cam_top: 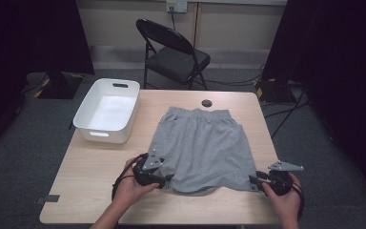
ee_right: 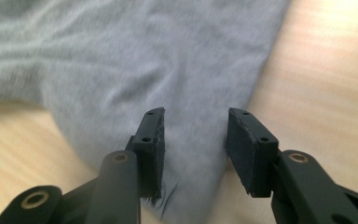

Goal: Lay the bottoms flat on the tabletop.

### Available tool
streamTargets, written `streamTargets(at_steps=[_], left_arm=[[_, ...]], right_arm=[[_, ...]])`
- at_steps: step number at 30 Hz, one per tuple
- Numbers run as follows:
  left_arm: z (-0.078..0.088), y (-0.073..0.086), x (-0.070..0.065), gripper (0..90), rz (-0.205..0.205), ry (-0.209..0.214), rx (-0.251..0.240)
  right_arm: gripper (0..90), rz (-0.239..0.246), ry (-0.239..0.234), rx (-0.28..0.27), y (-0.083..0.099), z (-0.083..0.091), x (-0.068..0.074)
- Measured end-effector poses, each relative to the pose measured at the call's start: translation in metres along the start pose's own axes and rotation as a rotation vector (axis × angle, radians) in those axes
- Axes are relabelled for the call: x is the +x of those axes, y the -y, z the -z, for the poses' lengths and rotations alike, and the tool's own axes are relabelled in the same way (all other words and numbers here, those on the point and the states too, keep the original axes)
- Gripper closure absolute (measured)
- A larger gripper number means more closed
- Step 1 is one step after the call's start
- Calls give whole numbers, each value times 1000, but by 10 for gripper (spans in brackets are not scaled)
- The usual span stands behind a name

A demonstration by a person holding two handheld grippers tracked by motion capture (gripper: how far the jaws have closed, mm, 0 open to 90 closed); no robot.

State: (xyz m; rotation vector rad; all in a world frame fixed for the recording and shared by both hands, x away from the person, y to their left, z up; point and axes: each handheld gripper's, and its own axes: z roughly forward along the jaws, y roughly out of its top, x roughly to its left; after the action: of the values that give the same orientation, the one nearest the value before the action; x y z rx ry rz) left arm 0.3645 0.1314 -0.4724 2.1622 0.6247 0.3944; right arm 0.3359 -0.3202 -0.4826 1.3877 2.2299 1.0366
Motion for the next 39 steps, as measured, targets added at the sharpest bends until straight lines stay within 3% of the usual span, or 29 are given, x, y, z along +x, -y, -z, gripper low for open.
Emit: streamTargets(at_steps=[6,8,12,15,19,23,28,34,39], left_arm=[[22,15,19,277,21,-73,20],[27,21,24,276,45,-87,20],[32,32,36,267,116,-102,36],[30,40,38,267,119,-109,58],[30,47,42,270,139,-128,73],[31,50,43,270,140,-136,84],[27,54,40,308,144,-120,104],[28,54,39,298,145,-119,108],[31,52,39,286,164,-116,103]], right_arm=[[576,-11,4,30,10,4,5],[599,-10,5,37,13,5,5],[787,-1,19,49,14,7,5],[870,-13,21,58,13,8,2],[884,-3,44,71,12,9,-1],[886,-35,89,65,14,14,-10],[884,-64,101,55,18,18,-18],[883,-80,162,66,19,21,-22],[866,-99,145,34,20,22,-24]])
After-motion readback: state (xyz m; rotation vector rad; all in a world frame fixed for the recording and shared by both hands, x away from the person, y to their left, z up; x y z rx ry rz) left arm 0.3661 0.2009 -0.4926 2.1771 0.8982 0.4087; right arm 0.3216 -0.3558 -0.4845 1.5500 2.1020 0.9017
